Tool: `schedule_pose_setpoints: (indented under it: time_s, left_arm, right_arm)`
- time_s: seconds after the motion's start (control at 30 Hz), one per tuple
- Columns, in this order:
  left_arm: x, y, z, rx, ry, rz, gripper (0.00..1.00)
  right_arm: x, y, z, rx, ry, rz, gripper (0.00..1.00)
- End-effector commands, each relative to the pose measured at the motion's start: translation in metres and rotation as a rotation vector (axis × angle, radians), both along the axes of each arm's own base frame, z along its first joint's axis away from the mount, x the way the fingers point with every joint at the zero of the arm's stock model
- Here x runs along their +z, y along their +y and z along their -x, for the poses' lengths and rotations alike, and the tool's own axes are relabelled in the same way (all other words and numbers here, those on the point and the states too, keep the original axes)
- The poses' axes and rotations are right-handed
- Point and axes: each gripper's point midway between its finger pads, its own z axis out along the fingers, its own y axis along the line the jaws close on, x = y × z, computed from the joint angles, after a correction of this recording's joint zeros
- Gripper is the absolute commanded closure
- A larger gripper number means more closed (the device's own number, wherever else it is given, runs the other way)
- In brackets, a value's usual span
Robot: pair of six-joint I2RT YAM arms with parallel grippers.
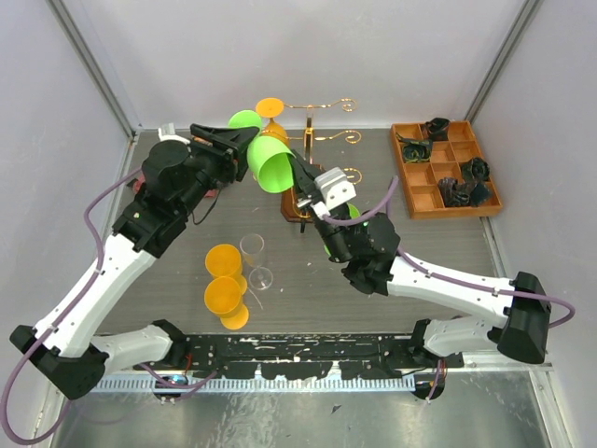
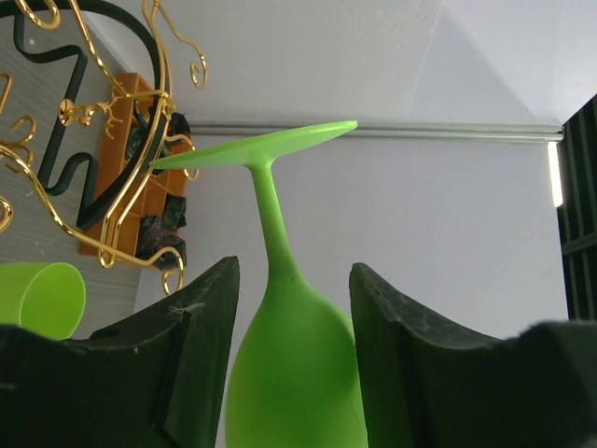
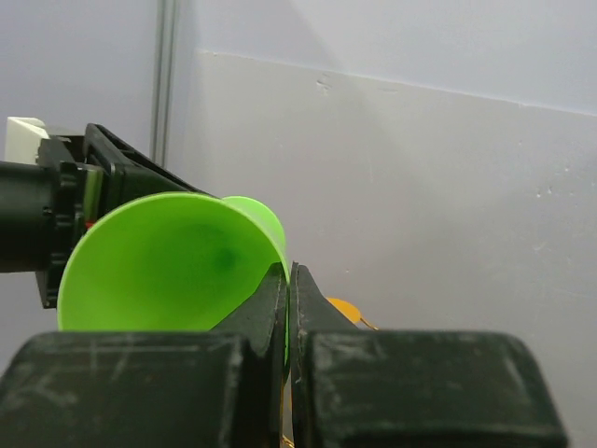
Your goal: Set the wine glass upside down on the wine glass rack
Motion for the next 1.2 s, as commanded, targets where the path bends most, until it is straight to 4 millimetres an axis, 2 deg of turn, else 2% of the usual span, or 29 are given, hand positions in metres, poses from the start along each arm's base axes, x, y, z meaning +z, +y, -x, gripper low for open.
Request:
schedule_pose_setpoints:
  time_s: [0.0,0.17,0.37,0.53,0.73,0.87,0.97,1.07,1.17]
  left_arm:
    - [-0.007,-0.015,-0.004,-0.051,0.029,0.022,0.44]
    - [-0.007,-0.022,-0.009,-0.068,0.028,0.041,0.54]
    - [-0.004,-0.022,-0.009,-0.065,0.019,0.057,0.77]
    - [0.004,-0.022,-0.01,-0.067,-0.023,0.077,0.88]
    - [0.007,-0.02,-0.009,-0.06,-0.043,0.087,0.95]
    - [0.016,-0.012,-0.009,-0.029,-0.104,0.063,0.97]
    - [0.027,0.003,-0.011,0.029,-0.202,-0.023,0.97]
    - [0.042,0.027,-0.014,0.132,-0.329,-0.206,0.95]
    - [0.046,0.048,-0.02,0.196,-0.371,-0.376,0.93]
  right_arm:
    - [0.032,0.007,0.015,0.052,-0.07,-0.05,0.99]
    - [0.025,0.014,0.019,0.077,-0.067,-0.033,0.99]
    - [0.022,0.017,0.021,0.087,-0.064,-0.02,1.0]
    - [0.023,0.019,0.028,0.122,-0.09,-0.008,0.99]
    - [0.024,0.014,0.03,0.119,-0.08,0.008,0.99]
    - [0.022,0.007,0.03,0.103,-0.062,0.014,0.8]
    - [0.017,-0.001,0.027,0.074,-0.031,0.036,0.67]
    - [0.01,-0.008,0.024,0.045,0.003,0.07,0.58]
    - [0.003,-0.017,0.021,0.011,0.058,0.11,0.53]
